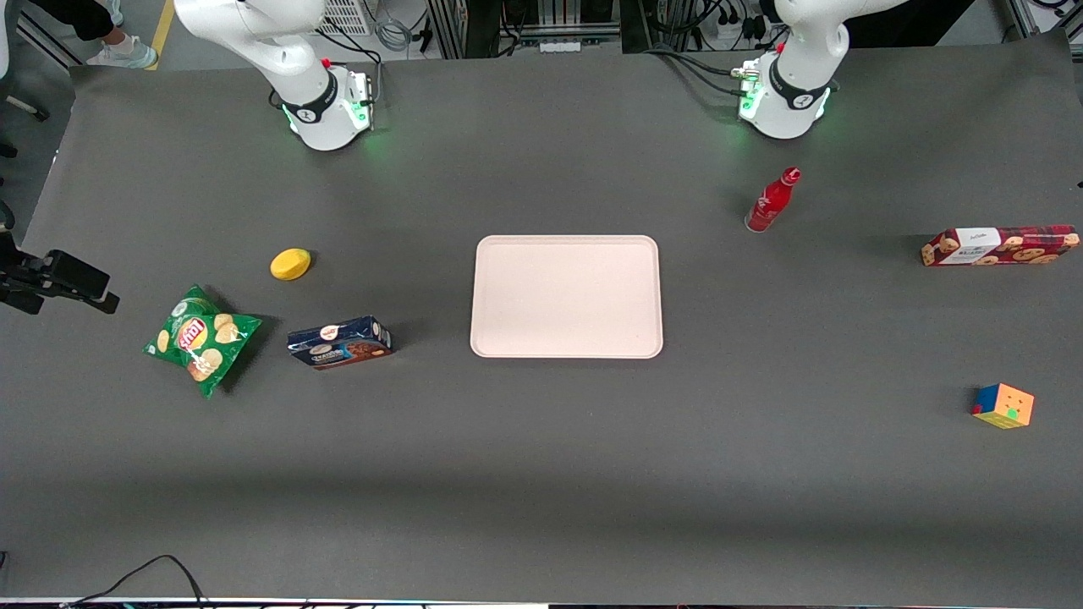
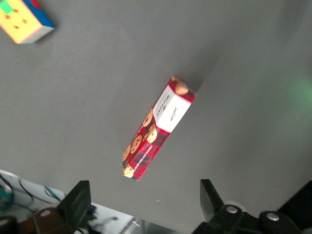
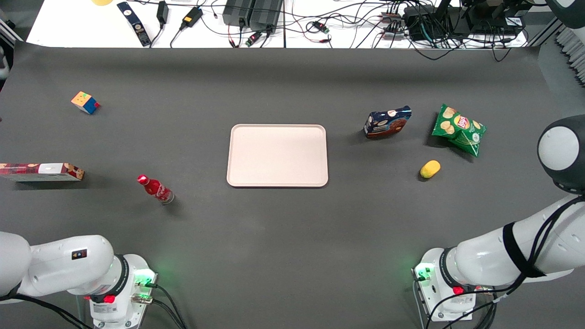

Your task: Place red cookie box on tray

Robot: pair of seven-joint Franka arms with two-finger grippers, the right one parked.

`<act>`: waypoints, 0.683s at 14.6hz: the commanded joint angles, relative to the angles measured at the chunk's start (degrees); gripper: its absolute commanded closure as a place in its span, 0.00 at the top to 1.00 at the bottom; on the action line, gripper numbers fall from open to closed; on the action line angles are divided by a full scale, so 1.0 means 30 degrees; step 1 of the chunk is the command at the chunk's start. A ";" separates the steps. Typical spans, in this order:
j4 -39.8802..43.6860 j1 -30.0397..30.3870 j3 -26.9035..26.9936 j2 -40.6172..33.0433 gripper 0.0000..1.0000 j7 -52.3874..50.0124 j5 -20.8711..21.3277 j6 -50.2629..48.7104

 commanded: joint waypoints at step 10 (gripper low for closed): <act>-0.7210 0.1894 0.3288 -0.0574 1.00 1.4742 -0.2862 0.8819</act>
